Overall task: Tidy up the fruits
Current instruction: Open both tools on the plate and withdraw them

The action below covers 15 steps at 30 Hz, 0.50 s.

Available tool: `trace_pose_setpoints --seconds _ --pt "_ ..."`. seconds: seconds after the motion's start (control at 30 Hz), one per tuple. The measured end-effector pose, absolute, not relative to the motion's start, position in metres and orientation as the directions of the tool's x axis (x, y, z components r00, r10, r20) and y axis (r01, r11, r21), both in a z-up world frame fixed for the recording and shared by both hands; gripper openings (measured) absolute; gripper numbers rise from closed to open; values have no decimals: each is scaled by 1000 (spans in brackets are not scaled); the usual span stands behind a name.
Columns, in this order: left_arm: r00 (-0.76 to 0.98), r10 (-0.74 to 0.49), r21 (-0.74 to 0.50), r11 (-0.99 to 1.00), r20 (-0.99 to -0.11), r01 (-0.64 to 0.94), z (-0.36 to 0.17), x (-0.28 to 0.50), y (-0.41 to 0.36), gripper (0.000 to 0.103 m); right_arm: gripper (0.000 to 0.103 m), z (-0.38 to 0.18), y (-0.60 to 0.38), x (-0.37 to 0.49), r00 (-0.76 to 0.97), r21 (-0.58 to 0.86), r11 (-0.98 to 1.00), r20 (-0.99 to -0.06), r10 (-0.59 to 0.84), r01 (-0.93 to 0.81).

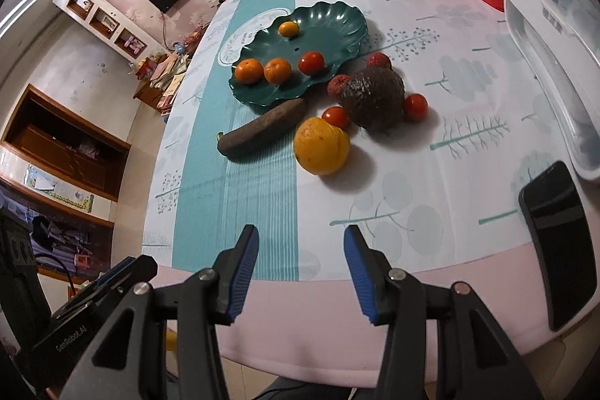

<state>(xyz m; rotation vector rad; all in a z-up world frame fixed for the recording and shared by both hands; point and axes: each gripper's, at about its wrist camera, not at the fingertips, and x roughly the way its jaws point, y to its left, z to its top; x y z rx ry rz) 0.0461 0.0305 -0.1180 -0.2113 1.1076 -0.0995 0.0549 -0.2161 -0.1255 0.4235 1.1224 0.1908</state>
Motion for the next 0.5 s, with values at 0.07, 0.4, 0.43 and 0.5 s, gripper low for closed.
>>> trace_pose_setpoints --seconds 0.07,0.4,0.43,0.5 --pt "436 -190 -211 978 -880 0 -121 50 31 69 48 -129 -213 55 431 410 909 -836 339 81" --pt "368 -251 -204 965 -895 162 -139 93 51 69 48 -150 -184 67 435 326 929 -872 224 177" --pt "363 -257 -205 963 -896 178 -139 97 52 69 48 -151 -179 68 436 311 933 -876 207 182" --pt "350 -273 -206 954 -896 217 -141 107 56 69 48 -153 -171 71 440 285 939 -880 177 192"
